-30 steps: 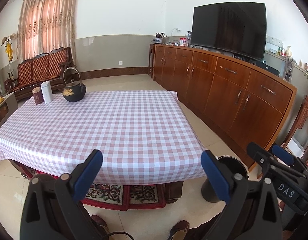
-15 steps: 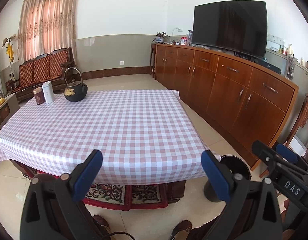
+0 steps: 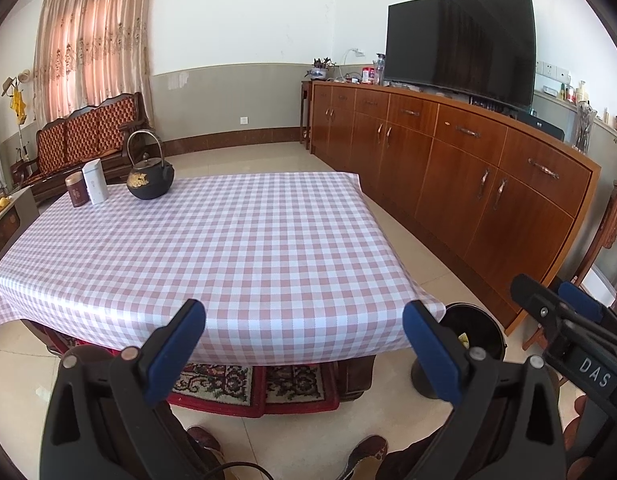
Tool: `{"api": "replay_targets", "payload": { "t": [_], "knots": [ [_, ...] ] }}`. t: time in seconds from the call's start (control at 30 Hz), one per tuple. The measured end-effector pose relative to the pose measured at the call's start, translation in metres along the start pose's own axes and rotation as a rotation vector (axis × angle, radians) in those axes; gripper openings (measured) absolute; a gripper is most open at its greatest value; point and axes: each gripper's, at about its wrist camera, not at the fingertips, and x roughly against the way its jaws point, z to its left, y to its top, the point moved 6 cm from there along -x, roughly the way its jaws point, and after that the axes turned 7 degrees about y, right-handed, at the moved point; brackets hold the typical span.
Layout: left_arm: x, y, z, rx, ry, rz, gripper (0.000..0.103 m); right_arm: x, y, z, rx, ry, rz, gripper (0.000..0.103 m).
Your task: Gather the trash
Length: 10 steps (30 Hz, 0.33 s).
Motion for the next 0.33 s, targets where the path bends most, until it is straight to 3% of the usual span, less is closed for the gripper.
{"api": "replay_targets", "payload": {
  "t": [0.1, 0.23, 0.33],
  "knots": [
    [-0.003, -0.001, -0.002, -0.004, -0.021, 0.007, 0.1, -0.001, 0.0, -0.001, -0.001, -0.003, 0.001, 0.09],
    [0.006, 0.001, -0.008, -0.011, -0.082, -0.043, 0.1, -0.002, -0.002, -0.001, -0.003, -0.009, 0.005, 0.09],
    [0.013, 0.004, -0.014, -0.036, -0.072, -0.073, 0.1, -0.003, -0.003, -0.001, -0.002, -0.014, 0.007, 0.09]
  ]
}}
